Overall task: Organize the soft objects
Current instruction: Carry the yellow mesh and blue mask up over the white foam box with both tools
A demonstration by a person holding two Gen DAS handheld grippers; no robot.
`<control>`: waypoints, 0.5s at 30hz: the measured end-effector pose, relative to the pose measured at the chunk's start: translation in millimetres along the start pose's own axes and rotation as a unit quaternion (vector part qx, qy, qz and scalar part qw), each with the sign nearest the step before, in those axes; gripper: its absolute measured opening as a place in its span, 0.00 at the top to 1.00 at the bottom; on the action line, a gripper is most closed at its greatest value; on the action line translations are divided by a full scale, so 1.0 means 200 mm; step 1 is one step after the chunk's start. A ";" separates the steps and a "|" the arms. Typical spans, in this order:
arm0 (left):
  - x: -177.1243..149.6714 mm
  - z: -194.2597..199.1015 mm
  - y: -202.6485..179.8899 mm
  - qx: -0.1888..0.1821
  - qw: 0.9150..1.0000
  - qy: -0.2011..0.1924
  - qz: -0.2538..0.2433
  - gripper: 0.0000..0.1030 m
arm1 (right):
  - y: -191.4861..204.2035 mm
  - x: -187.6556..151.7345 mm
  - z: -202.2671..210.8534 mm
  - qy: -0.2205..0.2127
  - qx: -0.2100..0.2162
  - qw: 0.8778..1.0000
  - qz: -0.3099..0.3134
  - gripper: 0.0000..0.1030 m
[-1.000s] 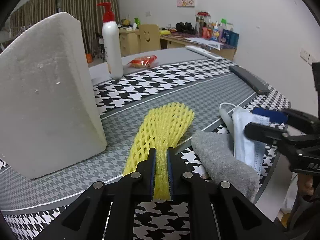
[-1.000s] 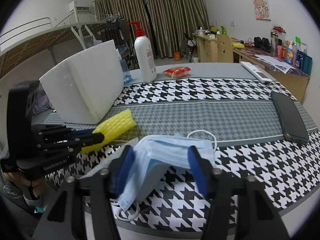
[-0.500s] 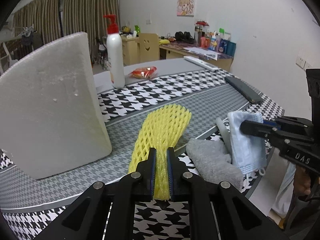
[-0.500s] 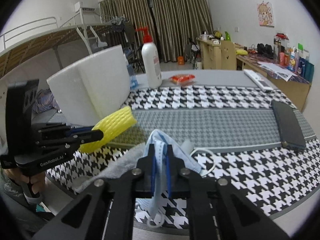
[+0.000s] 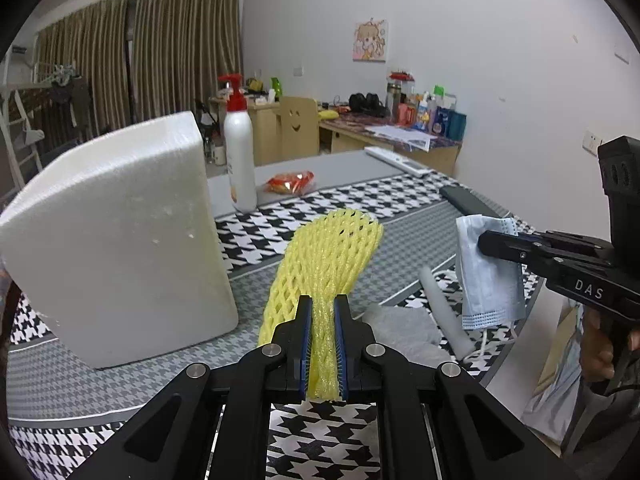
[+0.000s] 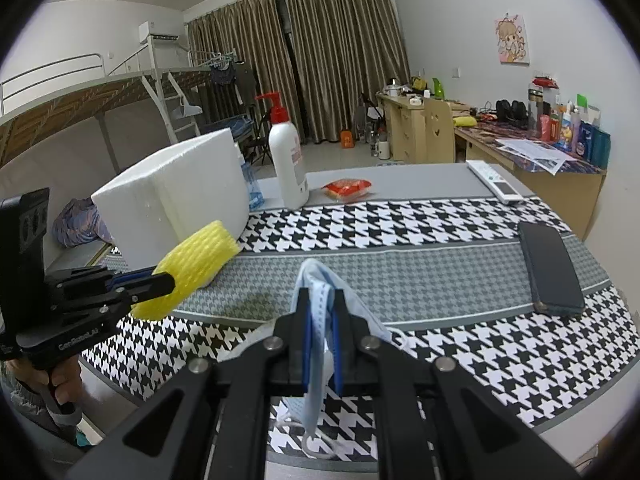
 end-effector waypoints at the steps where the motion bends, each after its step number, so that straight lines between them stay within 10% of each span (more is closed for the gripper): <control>1: 0.01 0.01 0.00 0.001 1.000 -0.003 -0.002 0.89 | 0.00 0.01 0.01 -0.003 0.000 1.000 0.000 0.89; 15: 0.08 0.10 0.00 0.009 0.999 -0.032 -0.008 0.89 | 0.02 0.14 0.05 -0.033 0.007 0.999 -0.003 0.89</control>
Point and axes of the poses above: each gripper's, at about its wrist camera, not at the fingertips, and z roughly against the way its jaws point, y to its left, x to its top, the point moved 4 cm from there along -z, roughly the way its jaws point, and after that the axes turned 12 degrees about -y, right-handed, at the moved point
